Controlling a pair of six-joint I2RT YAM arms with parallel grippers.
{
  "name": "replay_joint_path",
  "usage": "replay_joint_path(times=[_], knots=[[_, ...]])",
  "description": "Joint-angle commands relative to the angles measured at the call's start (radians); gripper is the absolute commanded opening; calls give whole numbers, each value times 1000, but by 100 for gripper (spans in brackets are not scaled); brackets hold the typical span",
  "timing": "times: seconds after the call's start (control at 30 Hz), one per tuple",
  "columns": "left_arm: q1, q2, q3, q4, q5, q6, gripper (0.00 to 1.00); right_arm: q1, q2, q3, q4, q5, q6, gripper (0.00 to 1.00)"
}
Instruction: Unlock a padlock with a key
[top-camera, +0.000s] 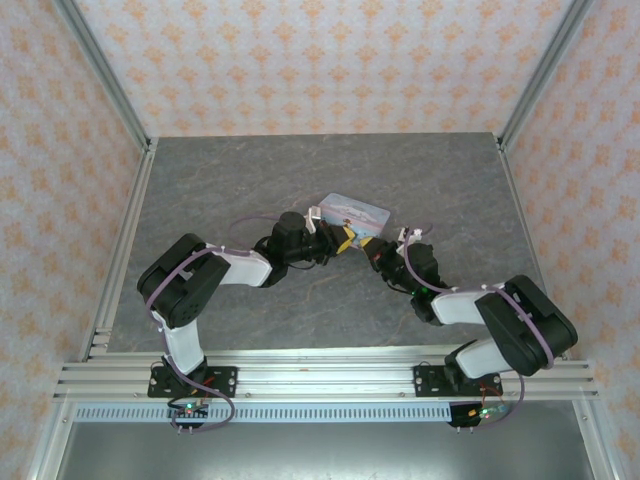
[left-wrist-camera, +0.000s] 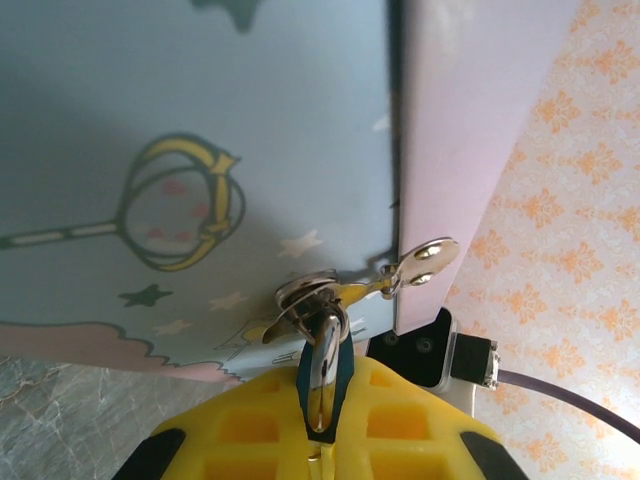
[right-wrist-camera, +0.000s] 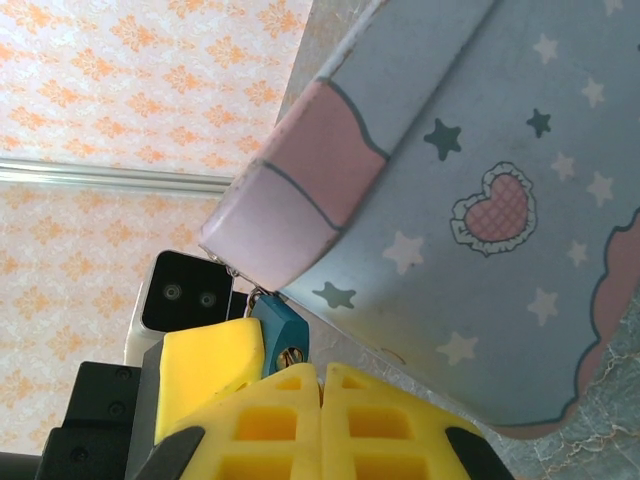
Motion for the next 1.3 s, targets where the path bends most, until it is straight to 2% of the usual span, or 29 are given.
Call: replay_joint_path(times=[0.0,0.43,0.67,0.93,1.07,1.27], knots=[[-37,-33,28,31,13,-11,0,16,8,49,97,-18,32,0],[-67,-28,24,45,1,-17,0,48,64,95,136,13,73,0],[-67,-57,14,16,8,-14,0,48,11,130,-19,5,-90,0],[-68,-65,14,7,5,-18,0,49,-11,157,-41,-42,-216,0],[-69,-66,12,7,5,-17,0,49,5,164,-26,-36,-171,0],[-69,-72,5,7,2,-14,0,47,77,174,63,-29,24,0]])
